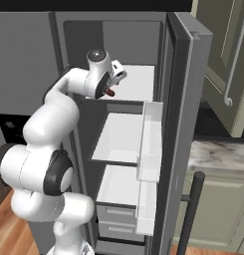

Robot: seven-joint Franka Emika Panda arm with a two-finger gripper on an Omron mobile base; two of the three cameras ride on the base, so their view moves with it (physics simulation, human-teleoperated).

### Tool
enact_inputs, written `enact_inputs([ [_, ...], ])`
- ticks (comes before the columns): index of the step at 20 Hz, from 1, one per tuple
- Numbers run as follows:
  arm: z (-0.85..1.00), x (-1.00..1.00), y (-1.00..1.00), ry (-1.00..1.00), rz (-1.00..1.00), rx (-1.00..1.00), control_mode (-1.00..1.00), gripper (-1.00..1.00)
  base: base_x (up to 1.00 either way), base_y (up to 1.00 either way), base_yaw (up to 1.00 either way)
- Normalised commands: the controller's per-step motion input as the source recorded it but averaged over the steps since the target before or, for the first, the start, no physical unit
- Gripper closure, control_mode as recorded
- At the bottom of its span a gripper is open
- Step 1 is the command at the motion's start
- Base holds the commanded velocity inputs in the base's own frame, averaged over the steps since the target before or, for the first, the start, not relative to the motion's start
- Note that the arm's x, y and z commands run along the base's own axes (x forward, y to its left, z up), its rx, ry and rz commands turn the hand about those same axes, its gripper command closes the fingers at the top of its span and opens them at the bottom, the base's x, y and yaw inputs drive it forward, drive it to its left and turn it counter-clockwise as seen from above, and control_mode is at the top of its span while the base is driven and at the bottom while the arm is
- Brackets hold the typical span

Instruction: Move the hot dog bun to the plate on the dining table and place the condiment next to that plate. Then navigate to the fridge and take the sausage and place it on the plate as well.

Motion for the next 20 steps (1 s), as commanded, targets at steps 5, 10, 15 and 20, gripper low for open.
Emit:
enact_inputs([
  [5,-0.15,0.00,0.00,-0.04,0.02,0.00,-1.00,-1.00,0.00,0.00,0.00],
  [10,-0.10,0.00,0.00,-0.03,0.00,0.00,-1.00,-1.00,0.00,0.00,0.00],
  [15,-0.18,0.10,0.05,0.01,0.01,-0.02,-1.00,-1.00,0.00,0.00,0.00],
  [20,-0.17,0.19,0.09,0.11,0.02,-0.02,-1.00,-1.00,0.00,0.00,0.00],
])
